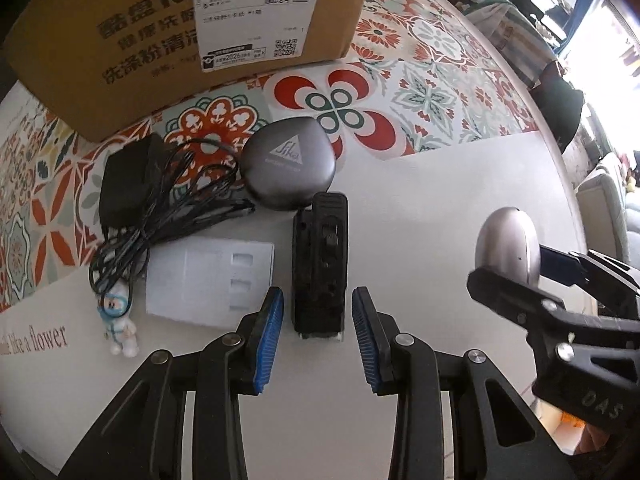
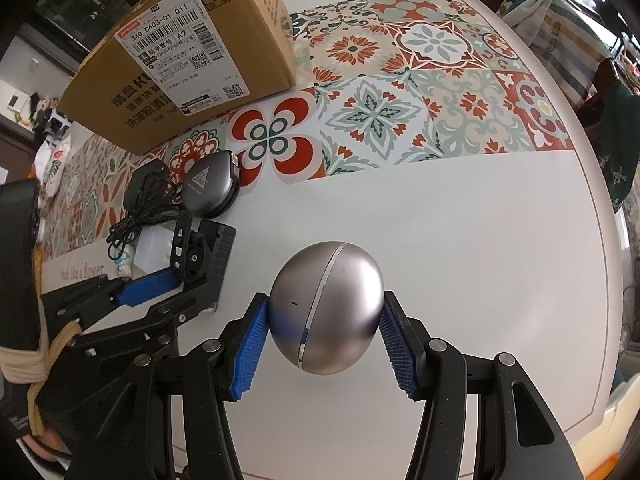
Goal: Organize rigid objects
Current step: 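Lift the speaker with the right tool while the left tool grasps the black handheld device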
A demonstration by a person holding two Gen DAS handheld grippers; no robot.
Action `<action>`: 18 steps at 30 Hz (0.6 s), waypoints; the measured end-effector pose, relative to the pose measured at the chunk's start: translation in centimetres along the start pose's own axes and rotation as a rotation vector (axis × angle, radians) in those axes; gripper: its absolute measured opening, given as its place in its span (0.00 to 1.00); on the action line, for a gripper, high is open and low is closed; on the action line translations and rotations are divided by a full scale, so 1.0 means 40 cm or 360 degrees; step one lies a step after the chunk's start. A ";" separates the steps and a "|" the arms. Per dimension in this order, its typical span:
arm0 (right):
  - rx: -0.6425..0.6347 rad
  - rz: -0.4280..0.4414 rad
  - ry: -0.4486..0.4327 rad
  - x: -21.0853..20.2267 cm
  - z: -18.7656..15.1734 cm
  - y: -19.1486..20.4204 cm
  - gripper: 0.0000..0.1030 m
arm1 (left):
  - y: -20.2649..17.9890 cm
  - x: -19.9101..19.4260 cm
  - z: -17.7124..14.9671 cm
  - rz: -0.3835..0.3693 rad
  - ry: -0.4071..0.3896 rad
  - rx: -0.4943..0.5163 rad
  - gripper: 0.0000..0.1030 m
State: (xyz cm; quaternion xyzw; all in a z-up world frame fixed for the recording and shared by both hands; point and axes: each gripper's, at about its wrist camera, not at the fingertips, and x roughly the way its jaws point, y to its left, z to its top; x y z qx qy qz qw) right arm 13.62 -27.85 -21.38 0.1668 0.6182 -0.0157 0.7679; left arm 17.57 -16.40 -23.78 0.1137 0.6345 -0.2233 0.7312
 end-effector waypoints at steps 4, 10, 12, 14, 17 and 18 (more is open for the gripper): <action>0.0012 -0.0006 0.0012 0.008 0.001 -0.004 0.54 | -0.005 0.015 0.021 0.0009 -0.0004 0.0018 0.35; 0.0022 -0.0014 0.0016 0.011 0.005 -0.009 0.54 | -0.011 0.031 0.032 0.0017 0.0007 0.0042 0.33; 0.0018 -0.0019 0.0015 0.011 0.005 -0.007 0.54 | -0.017 0.031 0.032 0.0035 0.0001 0.0056 0.28; 0.0013 -0.0021 0.0017 0.010 0.005 -0.004 0.54 | -0.017 0.029 0.030 0.0013 -0.0006 0.0051 0.28; 0.0007 -0.0025 0.0012 0.005 0.006 0.002 0.54 | -0.017 0.022 0.025 0.0004 -0.0014 0.0037 0.28; 0.0005 -0.0027 0.0009 0.002 0.006 0.004 0.54 | -0.015 0.014 0.023 0.0001 -0.0027 0.0033 0.28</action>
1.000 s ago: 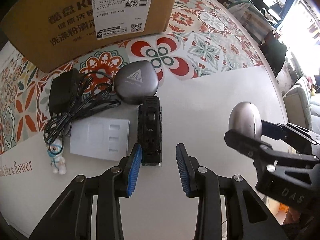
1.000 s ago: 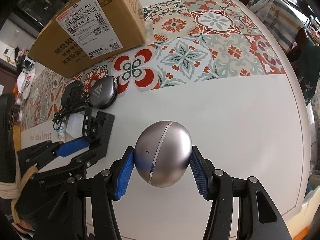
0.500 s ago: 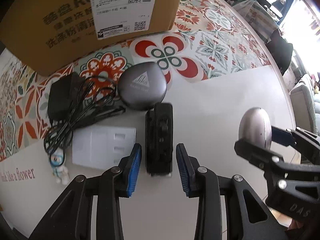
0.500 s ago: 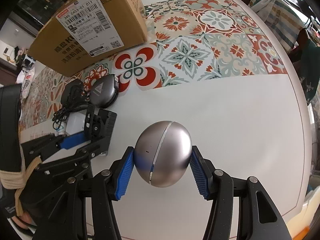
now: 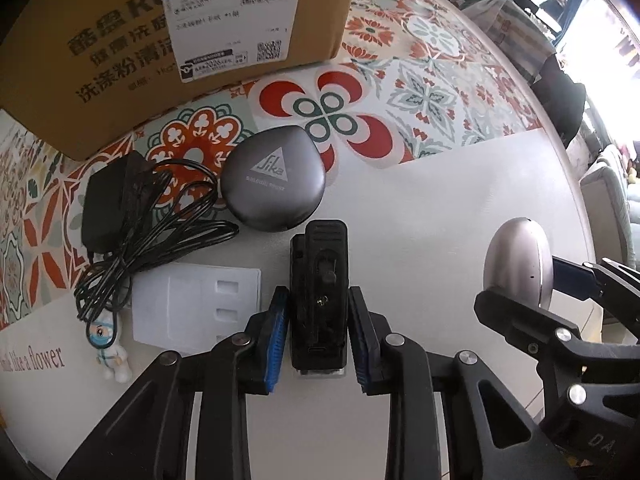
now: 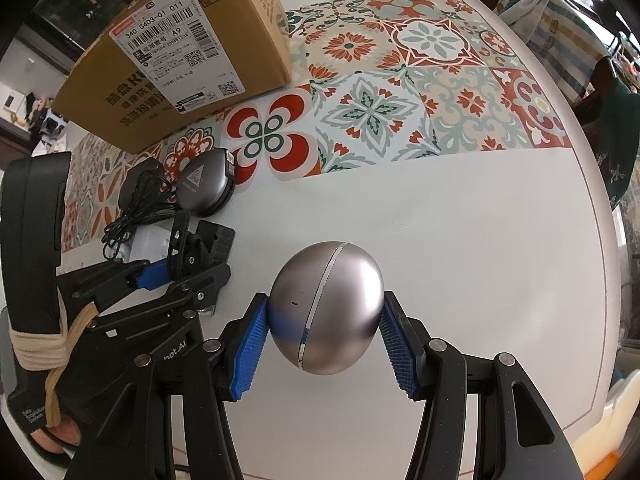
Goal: Organize rigid objects
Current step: 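Lift the speaker with the right tool while the left tool grasps the black handheld device, then carry the speaker and black device in both tools over the cardboard box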
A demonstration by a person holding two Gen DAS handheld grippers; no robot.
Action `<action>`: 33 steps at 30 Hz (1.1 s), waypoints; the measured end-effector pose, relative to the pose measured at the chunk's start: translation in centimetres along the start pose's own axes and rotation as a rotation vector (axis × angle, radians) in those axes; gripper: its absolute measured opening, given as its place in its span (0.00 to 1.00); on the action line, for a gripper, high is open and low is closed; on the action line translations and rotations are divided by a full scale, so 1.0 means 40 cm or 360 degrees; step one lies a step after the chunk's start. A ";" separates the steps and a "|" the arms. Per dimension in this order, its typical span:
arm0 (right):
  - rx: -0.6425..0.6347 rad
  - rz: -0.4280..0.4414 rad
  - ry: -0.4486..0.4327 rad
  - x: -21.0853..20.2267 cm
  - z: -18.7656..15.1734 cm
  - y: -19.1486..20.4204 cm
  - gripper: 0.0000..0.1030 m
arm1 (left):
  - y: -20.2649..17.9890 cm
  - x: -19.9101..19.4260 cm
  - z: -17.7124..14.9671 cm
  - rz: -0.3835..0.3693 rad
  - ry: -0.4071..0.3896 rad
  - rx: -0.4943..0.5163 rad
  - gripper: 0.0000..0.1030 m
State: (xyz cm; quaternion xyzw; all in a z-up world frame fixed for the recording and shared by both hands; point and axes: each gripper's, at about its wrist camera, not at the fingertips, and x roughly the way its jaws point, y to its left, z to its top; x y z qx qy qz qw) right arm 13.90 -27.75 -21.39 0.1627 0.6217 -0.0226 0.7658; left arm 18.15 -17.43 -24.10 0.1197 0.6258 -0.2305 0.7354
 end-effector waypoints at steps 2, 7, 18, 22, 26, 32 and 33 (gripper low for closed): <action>-0.0004 -0.0001 -0.0008 -0.008 0.001 0.003 0.54 | 0.001 -0.019 -0.004 -0.0002 -0.0026 -0.0006 0.28; -0.0026 0.0012 -0.0054 -0.044 0.004 0.015 0.54 | 0.015 -0.082 -0.003 0.0003 -0.0121 -0.0044 0.28; -0.0154 0.0054 -0.0235 -0.170 0.049 0.094 0.54 | 0.064 -0.246 0.004 0.0024 -0.0371 -0.0139 0.28; -0.0213 0.0072 -0.0303 -0.213 0.066 0.131 0.54 | 0.085 -0.296 0.002 0.0029 -0.0446 -0.0175 0.28; -0.0262 0.0094 -0.0354 -0.243 0.077 0.158 0.54 | 0.098 -0.339 0.005 0.0047 -0.0517 -0.0199 0.28; -0.0320 0.0130 -0.0412 -0.275 0.088 0.196 0.54 | 0.123 -0.395 0.002 0.0080 -0.0604 -0.0222 0.28; -0.0330 0.0140 -0.0423 -0.281 0.092 0.203 0.54 | 0.126 -0.405 0.001 0.0083 -0.0616 -0.0223 0.28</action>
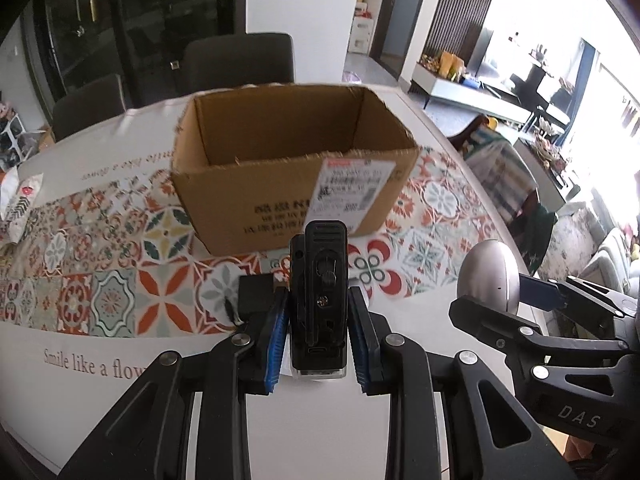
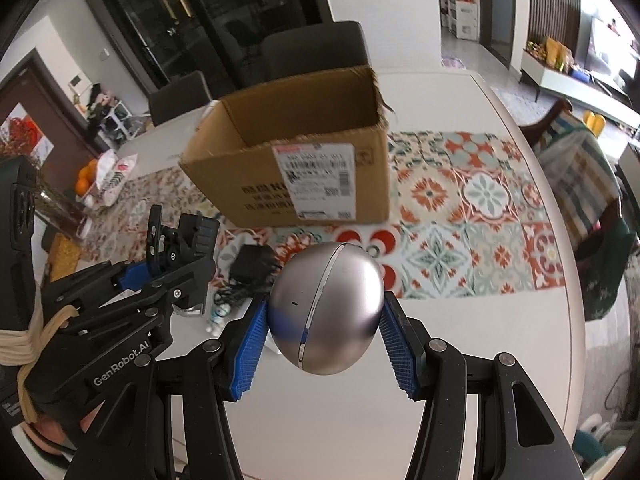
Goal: Organize rigid objects
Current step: 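Carry the speaker and black device in both tools over the cardboard box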
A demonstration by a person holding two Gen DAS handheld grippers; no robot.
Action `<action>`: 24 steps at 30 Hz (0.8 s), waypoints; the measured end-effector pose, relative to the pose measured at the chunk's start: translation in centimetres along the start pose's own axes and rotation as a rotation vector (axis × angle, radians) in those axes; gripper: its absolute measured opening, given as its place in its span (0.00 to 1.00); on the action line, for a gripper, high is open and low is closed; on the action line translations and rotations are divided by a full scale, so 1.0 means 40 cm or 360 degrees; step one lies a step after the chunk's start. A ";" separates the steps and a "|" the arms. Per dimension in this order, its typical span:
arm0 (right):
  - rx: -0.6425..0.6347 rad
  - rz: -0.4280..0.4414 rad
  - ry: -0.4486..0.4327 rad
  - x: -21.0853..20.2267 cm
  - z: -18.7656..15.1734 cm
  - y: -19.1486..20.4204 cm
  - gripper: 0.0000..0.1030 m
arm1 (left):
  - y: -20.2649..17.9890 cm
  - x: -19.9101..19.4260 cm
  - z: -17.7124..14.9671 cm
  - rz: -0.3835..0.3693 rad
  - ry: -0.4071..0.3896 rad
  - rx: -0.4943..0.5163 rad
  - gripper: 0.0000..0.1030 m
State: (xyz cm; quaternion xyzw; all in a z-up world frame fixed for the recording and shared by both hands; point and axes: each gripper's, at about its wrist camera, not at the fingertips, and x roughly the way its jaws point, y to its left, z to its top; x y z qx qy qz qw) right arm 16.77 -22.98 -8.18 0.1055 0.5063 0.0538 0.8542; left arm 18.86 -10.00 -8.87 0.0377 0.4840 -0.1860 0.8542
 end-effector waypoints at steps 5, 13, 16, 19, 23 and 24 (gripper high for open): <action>-0.0035 0.0028 -0.0061 -0.021 0.028 0.026 0.54 | 0.020 -0.043 0.025 0.0019 -0.0083 -0.0007 0.28; -0.0081 0.0055 -0.0182 -0.056 0.095 0.063 0.54 | 0.047 -0.095 0.079 0.0034 -0.0187 -0.0017 0.28; -0.0097 0.0060 -0.0220 -0.068 0.119 0.075 0.54 | 0.057 -0.109 0.101 0.0041 -0.0219 -0.0017 0.28; -0.0108 0.0063 -0.0255 -0.078 0.141 0.083 0.54 | 0.063 -0.120 0.120 0.0045 -0.0248 -0.0014 0.28; -0.0116 0.0066 -0.0296 -0.090 0.168 0.093 0.54 | 0.072 -0.132 0.147 0.0028 -0.0271 -0.0018 0.28; -0.0118 0.0068 -0.0306 -0.094 0.175 0.095 0.54 | 0.074 -0.135 0.152 0.0019 -0.0277 -0.0017 0.28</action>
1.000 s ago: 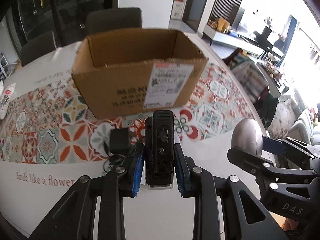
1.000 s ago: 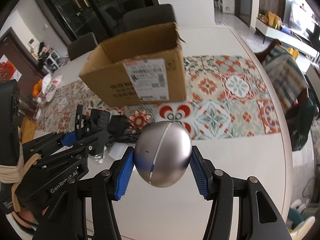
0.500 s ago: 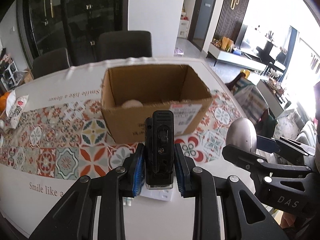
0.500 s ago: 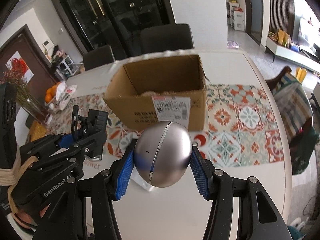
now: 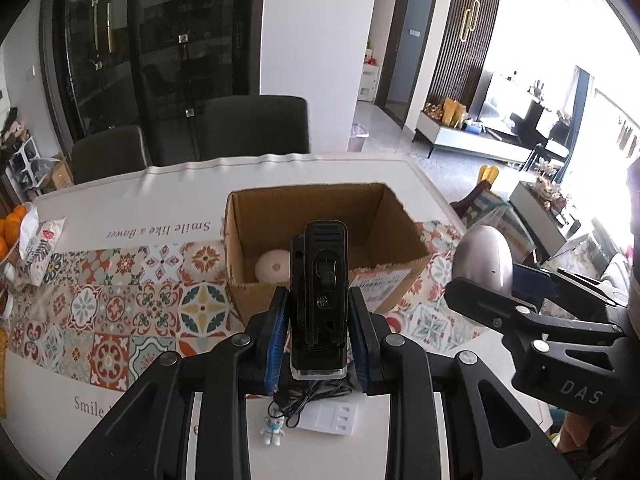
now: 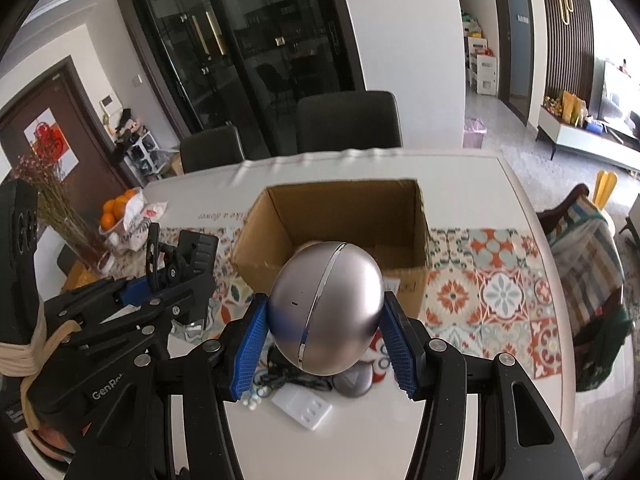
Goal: Organize rigid objects
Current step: 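Carry the speaker and black device in both tools over the cardboard box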
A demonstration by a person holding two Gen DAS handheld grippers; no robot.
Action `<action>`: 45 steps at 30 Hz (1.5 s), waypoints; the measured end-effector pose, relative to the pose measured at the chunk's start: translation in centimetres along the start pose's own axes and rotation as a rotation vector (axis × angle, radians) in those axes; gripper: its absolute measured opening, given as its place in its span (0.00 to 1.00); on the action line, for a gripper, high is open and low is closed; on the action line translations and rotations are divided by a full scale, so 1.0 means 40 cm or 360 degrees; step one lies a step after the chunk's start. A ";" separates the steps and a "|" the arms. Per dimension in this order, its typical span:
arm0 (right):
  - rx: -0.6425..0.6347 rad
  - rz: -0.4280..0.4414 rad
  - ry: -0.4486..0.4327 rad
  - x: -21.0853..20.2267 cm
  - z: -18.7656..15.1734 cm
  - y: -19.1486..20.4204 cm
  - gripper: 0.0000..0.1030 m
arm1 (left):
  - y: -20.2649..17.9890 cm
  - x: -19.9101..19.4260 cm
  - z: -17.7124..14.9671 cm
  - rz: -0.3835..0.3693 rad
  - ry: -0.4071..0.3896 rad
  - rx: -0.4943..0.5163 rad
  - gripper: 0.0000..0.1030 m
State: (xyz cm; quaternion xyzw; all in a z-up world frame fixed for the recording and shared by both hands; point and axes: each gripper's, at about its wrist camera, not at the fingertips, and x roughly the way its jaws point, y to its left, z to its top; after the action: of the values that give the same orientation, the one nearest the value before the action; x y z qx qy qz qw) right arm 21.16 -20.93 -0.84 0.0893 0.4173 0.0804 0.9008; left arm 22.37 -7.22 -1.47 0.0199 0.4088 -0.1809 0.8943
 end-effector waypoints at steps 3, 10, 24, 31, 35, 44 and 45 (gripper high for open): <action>-0.0003 0.0009 -0.0020 0.001 0.022 0.001 0.54 | 0.004 -0.004 0.020 0.0009 -0.0026 0.0010 0.28; 0.0002 0.0017 -0.0029 0.029 0.077 -0.004 0.54 | 0.014 0.013 0.076 0.0029 -0.0050 0.0035 0.28; -0.0036 -0.0025 -0.0003 0.094 0.174 -0.011 0.54 | 0.026 0.091 0.172 0.0083 -0.0015 0.0088 0.28; -0.0013 -0.0061 0.0123 0.176 0.203 -0.035 0.54 | 0.046 0.173 0.200 0.0092 0.0126 0.0080 0.28; 0.0028 -0.0077 0.0203 0.225 0.212 -0.058 0.54 | 0.057 0.220 0.205 0.0077 0.0215 0.0062 0.28; 0.0067 -0.0076 0.0305 0.291 0.210 -0.080 0.54 | 0.066 0.293 0.202 0.0082 0.0324 0.0058 0.28; 0.0069 -0.0079 0.0311 0.295 0.210 -0.082 0.54 | 0.064 0.294 0.203 0.0092 0.0318 0.0064 0.28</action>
State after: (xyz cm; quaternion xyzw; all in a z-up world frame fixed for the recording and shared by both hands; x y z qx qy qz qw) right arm 35.35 -22.31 -4.95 0.0901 0.5069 0.0574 0.8554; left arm 36.18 -9.94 -5.07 0.0677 0.4915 -0.1603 0.8533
